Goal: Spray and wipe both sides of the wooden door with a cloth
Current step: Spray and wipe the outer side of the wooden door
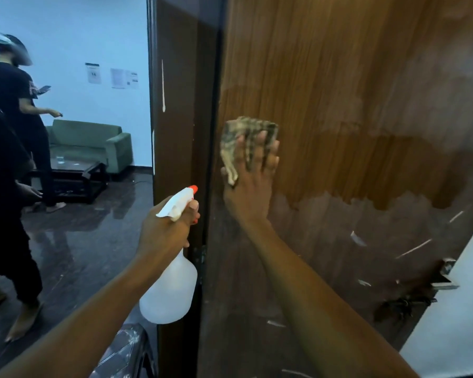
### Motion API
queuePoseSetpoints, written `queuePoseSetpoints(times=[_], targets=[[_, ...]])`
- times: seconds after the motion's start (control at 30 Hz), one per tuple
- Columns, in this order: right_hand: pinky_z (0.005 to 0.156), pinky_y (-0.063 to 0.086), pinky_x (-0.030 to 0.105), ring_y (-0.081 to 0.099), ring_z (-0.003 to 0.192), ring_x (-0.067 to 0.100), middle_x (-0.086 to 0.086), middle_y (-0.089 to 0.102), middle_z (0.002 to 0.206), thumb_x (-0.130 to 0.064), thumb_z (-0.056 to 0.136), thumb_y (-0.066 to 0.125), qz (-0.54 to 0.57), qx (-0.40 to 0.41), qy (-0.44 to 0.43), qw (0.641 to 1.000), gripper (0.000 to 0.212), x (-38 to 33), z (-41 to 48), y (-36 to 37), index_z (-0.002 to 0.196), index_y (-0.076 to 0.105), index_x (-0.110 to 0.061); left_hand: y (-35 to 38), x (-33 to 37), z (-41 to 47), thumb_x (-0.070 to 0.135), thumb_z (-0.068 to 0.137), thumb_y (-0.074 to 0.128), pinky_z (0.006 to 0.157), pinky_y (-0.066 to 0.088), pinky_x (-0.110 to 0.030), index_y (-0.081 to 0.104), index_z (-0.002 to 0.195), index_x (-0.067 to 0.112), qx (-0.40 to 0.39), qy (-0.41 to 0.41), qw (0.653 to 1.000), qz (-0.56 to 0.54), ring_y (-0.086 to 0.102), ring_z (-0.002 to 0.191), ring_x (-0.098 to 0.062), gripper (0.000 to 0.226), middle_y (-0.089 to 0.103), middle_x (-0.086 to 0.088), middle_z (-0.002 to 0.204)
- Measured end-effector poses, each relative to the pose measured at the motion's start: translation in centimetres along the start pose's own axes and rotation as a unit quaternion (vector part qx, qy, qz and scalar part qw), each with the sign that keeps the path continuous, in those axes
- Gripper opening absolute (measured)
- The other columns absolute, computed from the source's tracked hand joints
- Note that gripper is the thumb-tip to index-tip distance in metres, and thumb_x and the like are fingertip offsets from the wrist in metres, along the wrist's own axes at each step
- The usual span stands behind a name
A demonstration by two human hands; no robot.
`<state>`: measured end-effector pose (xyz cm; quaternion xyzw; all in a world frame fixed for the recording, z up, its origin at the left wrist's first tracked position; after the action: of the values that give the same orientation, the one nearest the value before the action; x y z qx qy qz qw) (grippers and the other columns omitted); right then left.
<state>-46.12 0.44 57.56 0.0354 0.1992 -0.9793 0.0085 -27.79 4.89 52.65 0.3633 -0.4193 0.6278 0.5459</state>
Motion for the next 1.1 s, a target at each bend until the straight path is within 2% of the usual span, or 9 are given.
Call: queuePoseSetpoints(times=[0.1,0.2,0.3,0.4,0.47,0.7,0.83,0.93,1.1], targets=[[0.121,0.011,0.058,0.003,0.151,0.043,0.015,0.007,0.165,-0.044,0.098,0.045,-0.026,-0.059,-0.165,0.984,0.068,-0.7,-7.0,3.1,0.158,0.021,-0.024,0.2,-0.5,-0.7,0.035,0.091,0.056,0.039,0.041,-0.013,0.066,0.1,0.028,-0.006,0.005,1.0,-0.004,0.055,0.052,-0.012,0.014,0.071,-0.002,0.086],[0.118,0.021,0.059,0.01,0.151,0.041,0.011,0.016,0.165,-0.039,0.1,0.044,-0.025,-0.1,-0.202,0.974,0.058,2.5,-15.8,5.1,0.155,0.032,-0.024,1.0,-1.4,-1.7,0.034,0.091,0.055,0.04,0.042,-0.011,0.062,0.103,0.034,-0.028,0.007,1.0,-0.007,0.057,0.056,-0.013,0.014,0.069,0.001,0.087],[0.119,0.016,0.059,0.005,0.151,0.042,0.008,-0.003,0.167,-0.029,0.09,0.052,-0.039,-0.104,-0.091,0.99,0.075,6.9,-18.9,5.0,0.158,0.021,-0.024,1.6,-2.9,-2.4,0.029,0.091,0.057,0.042,0.045,-0.019,0.063,0.085,0.042,-0.039,-0.004,0.999,-0.028,0.065,0.071,-0.019,0.016,0.07,-0.001,0.084],[0.12,0.013,0.06,-0.002,0.151,0.045,0.02,-0.005,0.165,-0.039,0.098,0.047,0.007,-0.051,0.101,0.993,0.075,7.5,-14.4,3.2,0.159,0.01,-0.014,2.0,-3.9,-2.8,0.031,0.09,0.058,0.042,0.045,-0.021,0.066,0.104,0.034,-0.034,-0.017,0.999,-0.024,0.068,0.076,-0.02,0.016,0.07,-0.002,0.085],[0.12,0.012,0.061,-0.002,0.15,0.048,0.026,-0.001,0.163,-0.051,0.103,0.03,0.044,-0.024,0.134,0.99,0.071,5.2,-10.4,2.6,0.158,0.011,-0.012,2.3,-4.0,-3.2,0.035,0.09,0.057,0.04,0.043,-0.015,0.064,0.108,0.029,-0.027,-0.017,0.999,-0.022,0.063,0.064,-0.017,0.021,0.07,-0.001,0.084],[0.118,0.019,0.06,0.004,0.152,0.042,0.014,0.009,0.166,-0.041,0.104,0.031,-0.007,-0.084,-0.09,0.992,0.056,3.8,-17.3,5.9,0.156,0.025,-0.021,3.7,-4.9,-3.9,0.038,0.089,0.056,0.038,0.041,-0.009,0.06,0.097,0.031,-0.013,-0.02,1.0,-0.005,0.058,0.059,-0.014,0.012,0.068,0.003,0.085],[0.118,0.016,0.063,0.003,0.151,0.045,0.022,0.007,0.164,-0.033,0.089,0.052,-0.03,-0.07,0.088,0.993,0.077,11.4,-18.4,5.0,0.157,0.02,-0.014,4.7,-6.0,-4.3,0.037,0.087,0.057,0.038,0.042,-0.011,0.062,0.088,0.028,-0.007,-0.024,1.0,-0.011,0.061,0.065,-0.017,0.01,0.067,0.002,0.083],[0.12,0.012,0.06,-0.005,0.151,0.042,0.022,-0.005,0.164,-0.051,0.099,0.031,0.022,-0.019,0.245,0.969,0.075,14.9,-13.0,2.3,0.159,0.004,-0.013,5.5,-6.7,-4.6,0.036,0.085,0.059,0.038,0.043,-0.01,0.059,0.105,0.019,0.001,-0.036,0.999,-0.002,0.06,0.065,-0.017,0.026,0.065,-0.001,0.091],[0.122,0.008,0.056,-0.002,0.151,0.044,0.017,-0.002,0.164,-0.048,0.099,0.043,-0.018,-0.023,0.02,0.999,0.073,11.3,-10.4,1.7,0.159,0.012,-0.02,8.4,-5.6,-5.0,0.034,0.087,0.059,0.04,0.044,-0.01,0.06,0.103,0.022,-0.02,-0.022,1.0,-0.005,0.062,0.067,-0.015,0.02,0.067,0.005,0.089]])
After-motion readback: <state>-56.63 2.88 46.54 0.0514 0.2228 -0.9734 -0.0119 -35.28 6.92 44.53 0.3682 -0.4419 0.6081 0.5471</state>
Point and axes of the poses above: each hand's wrist, its own z-axis towards the middle knuckle, its own y-axis out of the palm, x = y × z, the point moved 7 cm from there along z, towards the middle knuckle
